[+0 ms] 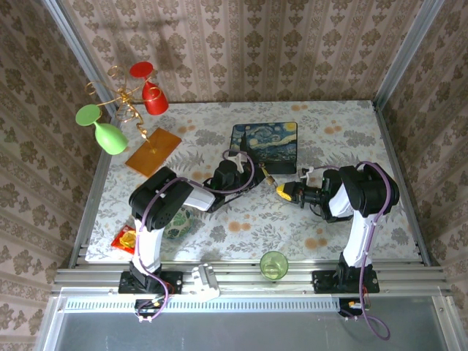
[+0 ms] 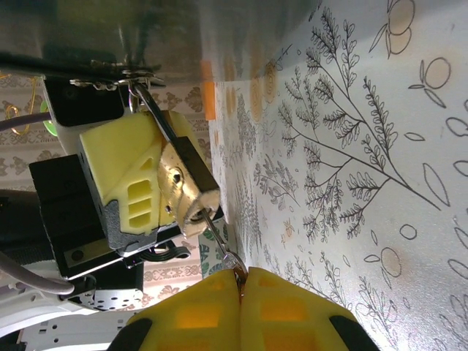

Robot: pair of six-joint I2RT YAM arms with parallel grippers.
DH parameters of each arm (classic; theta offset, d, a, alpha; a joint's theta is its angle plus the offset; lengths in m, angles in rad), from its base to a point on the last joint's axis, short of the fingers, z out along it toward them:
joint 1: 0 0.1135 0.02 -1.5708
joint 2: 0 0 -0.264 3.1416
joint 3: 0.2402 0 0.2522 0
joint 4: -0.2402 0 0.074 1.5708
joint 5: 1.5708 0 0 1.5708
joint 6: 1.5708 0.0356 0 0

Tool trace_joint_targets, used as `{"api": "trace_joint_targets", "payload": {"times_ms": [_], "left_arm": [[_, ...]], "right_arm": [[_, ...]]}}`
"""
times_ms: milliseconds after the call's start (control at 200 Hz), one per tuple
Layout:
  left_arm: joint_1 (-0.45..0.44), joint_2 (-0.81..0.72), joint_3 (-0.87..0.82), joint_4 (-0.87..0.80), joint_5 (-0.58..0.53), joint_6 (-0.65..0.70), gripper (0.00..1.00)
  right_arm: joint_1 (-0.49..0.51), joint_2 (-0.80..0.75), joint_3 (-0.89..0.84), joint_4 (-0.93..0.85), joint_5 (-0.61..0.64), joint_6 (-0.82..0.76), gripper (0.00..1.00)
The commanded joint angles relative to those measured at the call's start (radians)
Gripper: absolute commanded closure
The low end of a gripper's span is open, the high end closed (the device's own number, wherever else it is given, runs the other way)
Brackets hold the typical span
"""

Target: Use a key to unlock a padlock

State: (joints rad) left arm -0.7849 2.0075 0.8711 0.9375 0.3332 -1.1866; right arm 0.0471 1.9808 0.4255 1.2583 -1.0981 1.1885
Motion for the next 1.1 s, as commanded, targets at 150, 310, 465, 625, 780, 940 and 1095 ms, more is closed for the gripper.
{"api": "trace_joint_targets", "payload": {"times_ms": [150,310,465,625,780,940,1095], "left_arm": [[-0.020,-0.021,0.023,-0.021,0.052,-0.008,1.00],[-0.025,-0.006,0.030,0.007,0.056,-0.034,1.00],[-0.040,-0.019,0.043,-0.038,0.051,-0.007,1.00],[-0.041,-0.021,0.036,-0.041,0.049,-0.004,1.00],[-0.040,-0.019,0.030,-0.047,0.043,0.007,1.00],[-0.057,-0.006,0.048,-0.048,0.044,0.004,1.00],[-0.064,-0.005,0.057,-0.052,0.044,0.004,1.00]], "right_arm": [[-0.010,0.006,0.022,0.033,0.000,0.026,1.00],[-0.009,0.020,0.026,0.035,0.027,0.035,1.00],[0.030,0.019,0.030,0.046,0.100,0.052,1.00],[0.036,-0.030,0.018,0.048,0.148,0.073,1.00],[0.026,-0.062,0.004,0.044,0.153,0.088,1.00],[0.050,-0.066,0.006,0.045,0.202,0.092,1.00],[0.074,-0.083,0.005,0.039,0.248,0.084,1.00]]}}
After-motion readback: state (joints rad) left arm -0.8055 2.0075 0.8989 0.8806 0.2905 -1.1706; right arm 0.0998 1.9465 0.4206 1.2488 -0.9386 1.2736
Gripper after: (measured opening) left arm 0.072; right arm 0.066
